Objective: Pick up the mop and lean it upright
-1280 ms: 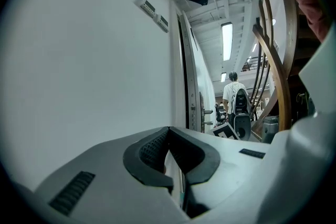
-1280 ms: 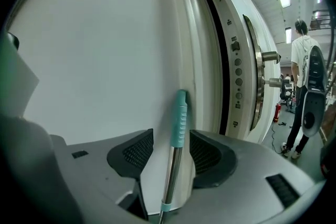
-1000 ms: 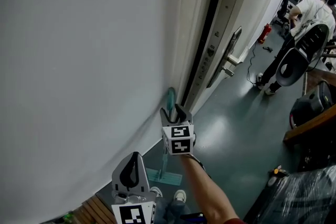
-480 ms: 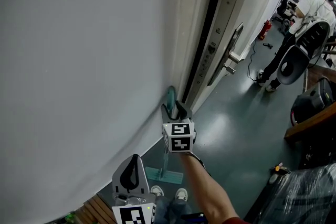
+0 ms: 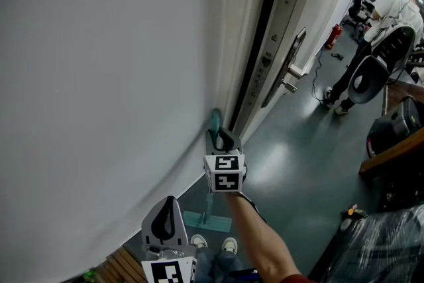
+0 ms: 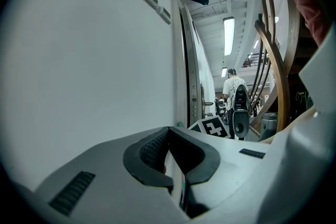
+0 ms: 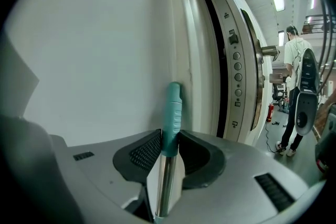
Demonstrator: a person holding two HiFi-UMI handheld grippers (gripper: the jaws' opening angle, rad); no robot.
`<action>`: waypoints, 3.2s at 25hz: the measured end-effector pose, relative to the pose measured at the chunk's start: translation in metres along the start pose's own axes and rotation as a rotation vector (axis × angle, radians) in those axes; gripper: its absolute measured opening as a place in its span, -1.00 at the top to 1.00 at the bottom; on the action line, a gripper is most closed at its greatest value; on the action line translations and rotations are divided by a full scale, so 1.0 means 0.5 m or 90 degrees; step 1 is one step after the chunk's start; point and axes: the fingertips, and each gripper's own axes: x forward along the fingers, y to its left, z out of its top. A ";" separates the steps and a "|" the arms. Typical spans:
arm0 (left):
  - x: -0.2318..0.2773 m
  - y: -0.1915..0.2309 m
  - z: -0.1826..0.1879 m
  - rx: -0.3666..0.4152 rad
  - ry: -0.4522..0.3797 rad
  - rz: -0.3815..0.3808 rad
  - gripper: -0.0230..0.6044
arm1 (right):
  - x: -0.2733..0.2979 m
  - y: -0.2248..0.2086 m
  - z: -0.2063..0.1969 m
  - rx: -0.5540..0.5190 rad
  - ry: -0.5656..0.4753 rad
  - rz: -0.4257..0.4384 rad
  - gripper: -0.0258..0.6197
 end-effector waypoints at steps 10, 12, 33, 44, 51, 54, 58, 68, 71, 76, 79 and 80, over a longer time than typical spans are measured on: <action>0.004 -0.008 0.003 0.004 0.009 -0.010 0.89 | -0.020 0.014 0.002 0.008 -0.008 0.014 0.57; 0.007 -0.013 0.010 0.005 0.008 -0.013 0.89 | -0.026 0.019 0.003 0.009 -0.011 0.017 0.57; 0.007 -0.083 0.027 -0.013 -0.009 -0.042 0.89 | -0.169 0.034 0.018 0.027 -0.047 0.049 0.59; -0.008 -0.086 0.057 -0.013 -0.029 -0.040 0.89 | -0.271 0.053 0.050 -0.009 -0.077 0.045 0.59; -0.003 -0.081 0.068 -0.014 -0.040 -0.037 0.89 | -0.323 0.055 0.089 -0.047 -0.107 0.049 0.60; -0.004 -0.076 0.082 -0.011 -0.048 -0.033 0.89 | -0.339 0.066 0.107 -0.090 -0.137 0.066 0.60; -0.004 -0.076 0.093 -0.011 -0.054 -0.035 0.89 | -0.367 0.071 0.137 -0.119 -0.159 0.072 0.60; -0.020 -0.085 0.132 -0.028 -0.071 -0.037 0.89 | -0.452 0.046 0.226 -0.098 -0.209 0.060 0.60; -0.025 -0.089 0.153 -0.021 -0.084 -0.039 0.89 | -0.481 0.040 0.256 -0.083 -0.216 0.060 0.60; -0.029 -0.101 0.179 -0.020 -0.098 -0.050 0.89 | -0.526 0.034 0.301 -0.058 -0.222 0.059 0.60; -0.029 -0.112 0.184 -0.030 -0.099 -0.057 0.89 | -0.557 0.026 0.325 -0.049 -0.207 0.046 0.60; -0.031 -0.115 0.187 -0.031 -0.099 -0.058 0.89 | -0.569 0.025 0.334 -0.049 -0.206 0.044 0.60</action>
